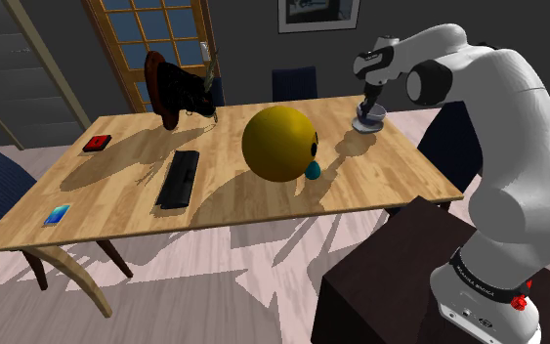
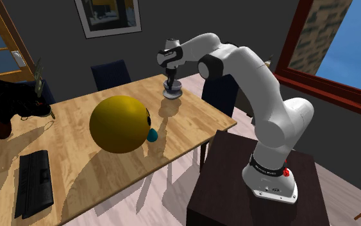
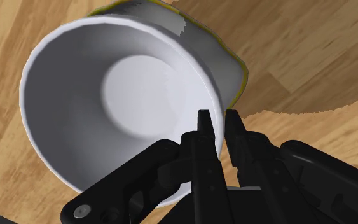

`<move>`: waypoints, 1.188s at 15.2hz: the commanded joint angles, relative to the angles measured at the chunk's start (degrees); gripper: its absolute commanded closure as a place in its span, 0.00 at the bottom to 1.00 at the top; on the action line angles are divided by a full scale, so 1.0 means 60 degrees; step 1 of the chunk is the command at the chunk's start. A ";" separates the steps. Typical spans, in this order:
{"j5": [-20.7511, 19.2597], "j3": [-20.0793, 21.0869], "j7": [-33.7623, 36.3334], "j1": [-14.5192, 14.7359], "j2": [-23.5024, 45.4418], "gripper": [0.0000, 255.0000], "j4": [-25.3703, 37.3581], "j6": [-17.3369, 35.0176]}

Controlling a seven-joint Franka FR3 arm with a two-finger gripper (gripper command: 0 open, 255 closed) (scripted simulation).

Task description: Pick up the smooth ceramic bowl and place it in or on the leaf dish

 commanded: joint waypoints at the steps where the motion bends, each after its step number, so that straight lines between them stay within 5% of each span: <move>1: 0.0010 0.0010 -0.0003 0.0006 0.0072 1.00 -0.0032 0.0115; 8: 0.0011 0.0010 -0.0002 0.0006 0.0074 1.00 -0.0029 0.0113; 9: 0.0010 0.0010 -0.0001 0.0006 0.0075 0.00 -0.0027 0.0113; 18: -0.0076 -0.0081 0.0022 0.0052 -0.0704 0.00 -0.0191 -0.0504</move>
